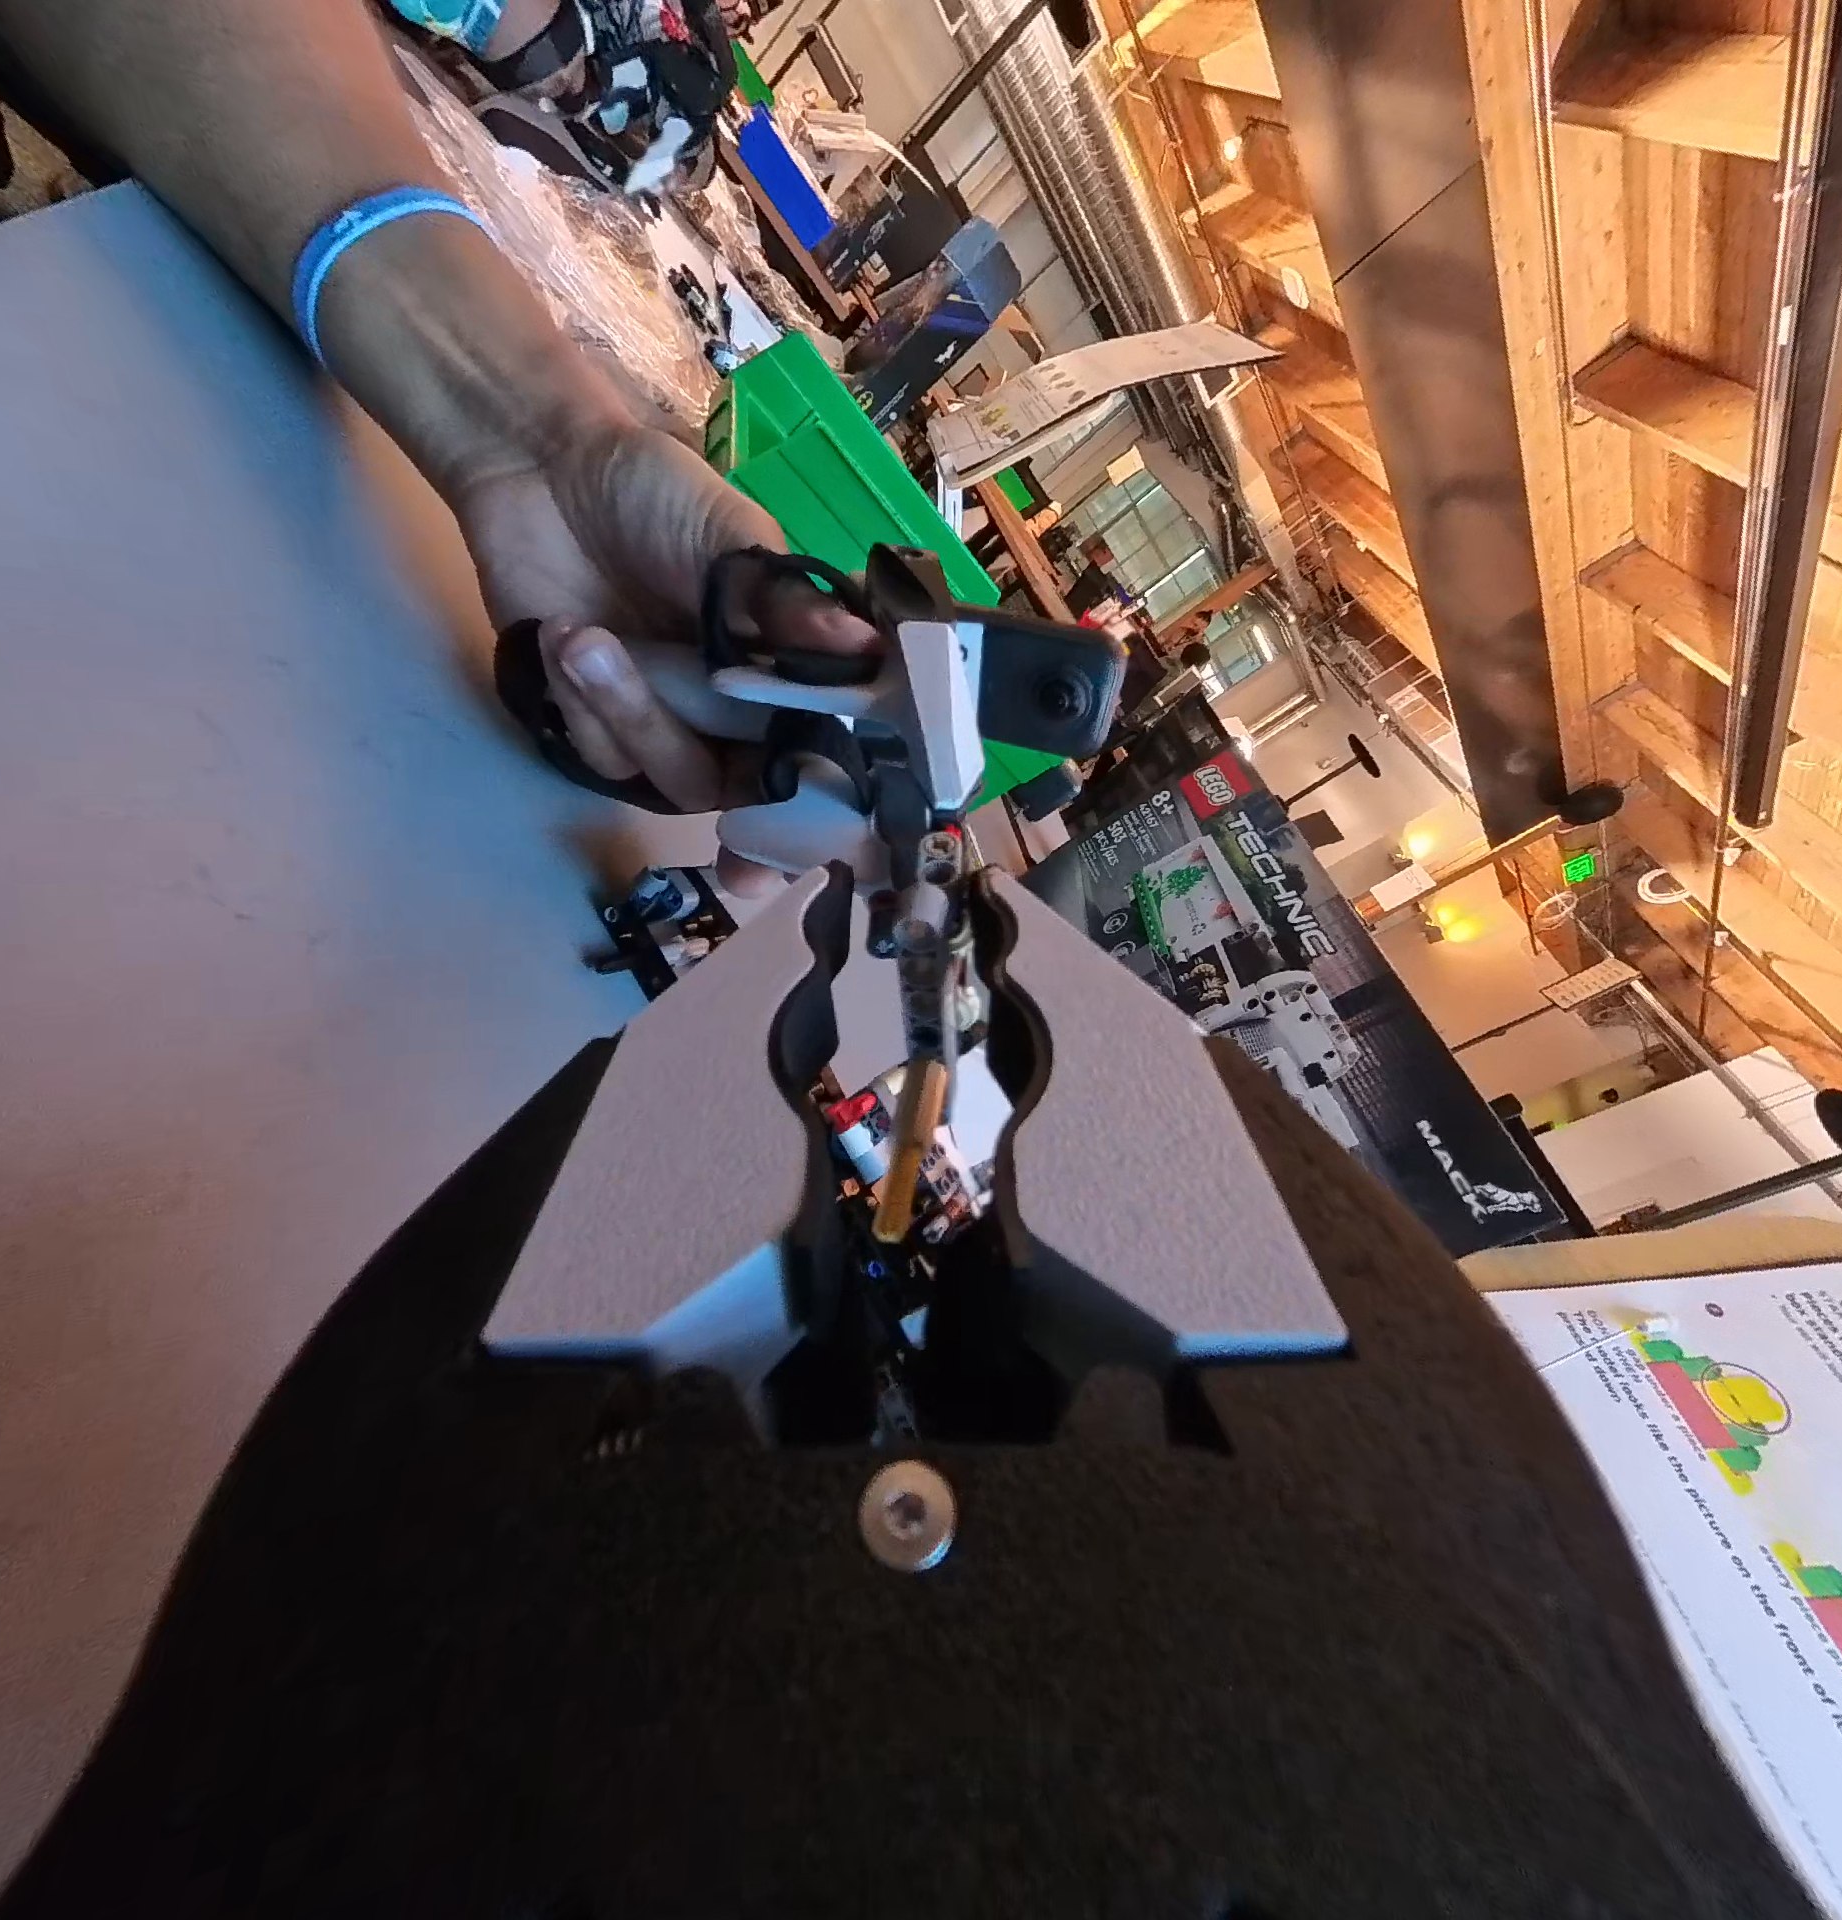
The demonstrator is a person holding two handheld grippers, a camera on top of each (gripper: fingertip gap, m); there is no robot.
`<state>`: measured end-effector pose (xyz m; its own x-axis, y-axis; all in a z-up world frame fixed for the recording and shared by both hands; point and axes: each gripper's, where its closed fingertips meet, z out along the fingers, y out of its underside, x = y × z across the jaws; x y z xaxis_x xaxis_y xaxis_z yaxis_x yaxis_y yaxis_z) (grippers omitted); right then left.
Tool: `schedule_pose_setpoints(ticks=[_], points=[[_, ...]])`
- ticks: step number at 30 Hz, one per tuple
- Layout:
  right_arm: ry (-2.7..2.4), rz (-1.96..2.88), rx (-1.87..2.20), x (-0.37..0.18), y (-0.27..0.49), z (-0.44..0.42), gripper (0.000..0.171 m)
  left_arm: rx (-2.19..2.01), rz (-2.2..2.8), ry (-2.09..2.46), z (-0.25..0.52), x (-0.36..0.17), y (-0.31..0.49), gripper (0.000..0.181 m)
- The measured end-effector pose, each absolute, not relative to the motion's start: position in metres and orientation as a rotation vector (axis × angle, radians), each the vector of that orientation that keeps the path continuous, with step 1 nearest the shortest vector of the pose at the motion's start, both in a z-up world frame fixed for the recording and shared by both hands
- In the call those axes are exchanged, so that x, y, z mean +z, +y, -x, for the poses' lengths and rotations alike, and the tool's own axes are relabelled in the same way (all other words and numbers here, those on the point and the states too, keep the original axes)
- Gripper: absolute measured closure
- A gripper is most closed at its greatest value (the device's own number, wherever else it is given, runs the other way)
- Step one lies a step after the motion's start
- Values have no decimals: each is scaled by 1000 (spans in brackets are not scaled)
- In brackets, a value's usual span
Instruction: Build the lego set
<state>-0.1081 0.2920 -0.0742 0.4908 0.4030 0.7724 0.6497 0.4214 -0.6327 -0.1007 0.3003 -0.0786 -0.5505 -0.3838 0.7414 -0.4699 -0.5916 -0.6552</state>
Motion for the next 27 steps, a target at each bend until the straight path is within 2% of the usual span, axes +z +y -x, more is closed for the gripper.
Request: schedule_pose_setpoints(ticks=[4,10,27], points=[[-1094,1205,-206,-72,294,106,146,2337,-1454,-1365,101,-78,301,149],[-1115,1215,-253,-77,297,102,153,2312,-1461,-1400,100,-83,297,148],[-1120,1248,-292,-80,299,87,154,2299,-1521,-1441,100,-87,311,148]])
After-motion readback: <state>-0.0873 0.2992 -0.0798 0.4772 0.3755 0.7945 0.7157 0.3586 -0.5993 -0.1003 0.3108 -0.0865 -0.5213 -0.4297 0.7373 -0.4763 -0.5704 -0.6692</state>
